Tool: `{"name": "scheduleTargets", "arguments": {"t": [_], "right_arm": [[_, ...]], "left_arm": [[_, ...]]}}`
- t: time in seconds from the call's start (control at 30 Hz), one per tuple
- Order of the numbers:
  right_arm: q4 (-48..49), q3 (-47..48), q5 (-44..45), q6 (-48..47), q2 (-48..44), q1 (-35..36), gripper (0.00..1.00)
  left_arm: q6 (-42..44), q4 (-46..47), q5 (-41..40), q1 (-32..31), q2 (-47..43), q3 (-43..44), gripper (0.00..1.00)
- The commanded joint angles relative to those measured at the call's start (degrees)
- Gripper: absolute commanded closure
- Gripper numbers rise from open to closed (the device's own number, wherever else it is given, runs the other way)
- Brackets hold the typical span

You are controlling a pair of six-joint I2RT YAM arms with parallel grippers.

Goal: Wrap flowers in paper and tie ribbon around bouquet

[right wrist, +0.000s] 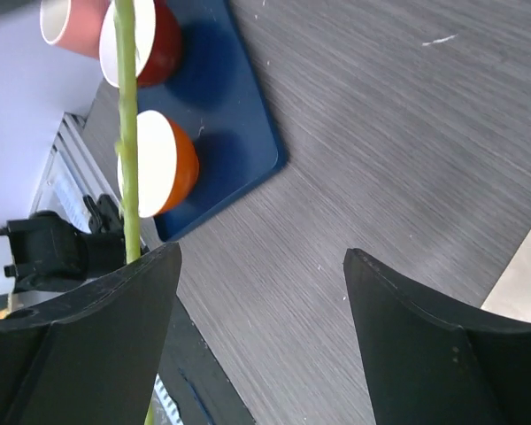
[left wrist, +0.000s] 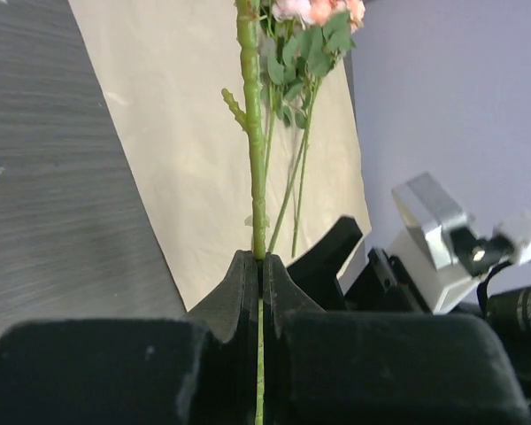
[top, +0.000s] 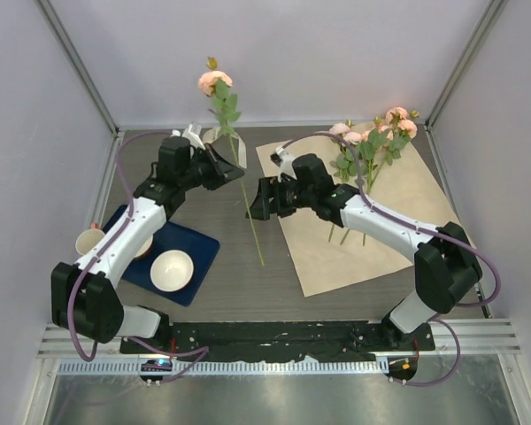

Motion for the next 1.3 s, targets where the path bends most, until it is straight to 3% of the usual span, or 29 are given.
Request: {"name": "scheduleTargets", "arguments": {"t": [0.0,0.1,0.2,0.33,0.4,0.5,0.63,0.73,0.87,1.0,1.03,1.07,1.1,1.13,1.17,1.27], "right_arm": [[7.4,-0.5,-2.0,3.9,-2.5,-1.3,0.20],[12.4,-3.1,-2.2,7.1,-3.9,-1.2,0.27],[11.2,-3.7,3.2,7.3,-6.6,-1.6,0.28],[1.7,-4.2,15.9,6.2,-12.4,-4.6,0.25],[-2.9,-1.3,21.2,1.7,-14.1,-2.5,0.24],[-5.9,3.3,18.6,-0.6,-13.3,0.2,0.23],[0.6,0.4,9.0,3.2,-10.8,0.4,0.25],[5.4,-1.7,6.3,6.1,-8.6,1.4,0.35],[6.0,-2.2,7.6,6.1,-7.8,1.4,0.56],[5.3,-2.2,9.3,5.4,-8.0,1.4,0.60],[5.4,-2.2,9.2,5.4,-7.9,1.4,0.66],[5.3,-2.2,9.9,5.4,-7.9,1.4,0.99],[4.3,-2.2,11.6,5.7,-8.3,1.4,0.99],[3.7,-3.1,14.3,6.1,-9.0,0.4,0.99],[2.8,-3.7,21.1,7.9,-10.0,-0.7,1.00],[-3.1,-7.2,29.6,10.3,-14.7,-9.3,0.99]], "left_arm": [[-0.5,2.5,-0.3,-3.1,-0.4,-1.3,1.00],[-0.8,2.5,0.0,-4.7,0.1,0.0,1.00],[-0.1,2.3,-0.2,-5.8,0.6,1.2,1.00],[1.3,0.9,-0.5,-5.9,0.4,1.7,1.00],[2.0,0.6,-0.8,-6.3,0.2,1.6,1.00],[2.4,-0.2,-0.3,-6.8,0.8,1.7,1.00],[1.8,0.9,-0.4,-8.0,1.0,1.7,1.00],[1.2,0.8,-0.3,-8.9,1.5,2.5,1.00],[0.7,1.1,-0.2,-9.9,1.2,3.2,1.00],[-1.0,2.3,0.9,-10.5,1.4,3.3,1.00],[-1.5,2.9,1.2,-10.6,1.4,3.2,1.00],[-1.9,3.6,1.3,-10.8,1.5,3.2,1.00],[-1.9,3.5,1.2,-11.0,1.8,4.0,1.00],[-1.8,2.7,1.0,-11.1,2.4,4.7,0.95],[-0.9,-0.5,0.4,-11.0,2.8,5.5,0.69],[0.9,-3.7,-1.9,-11.0,2.7,7.3,0.43]]}}
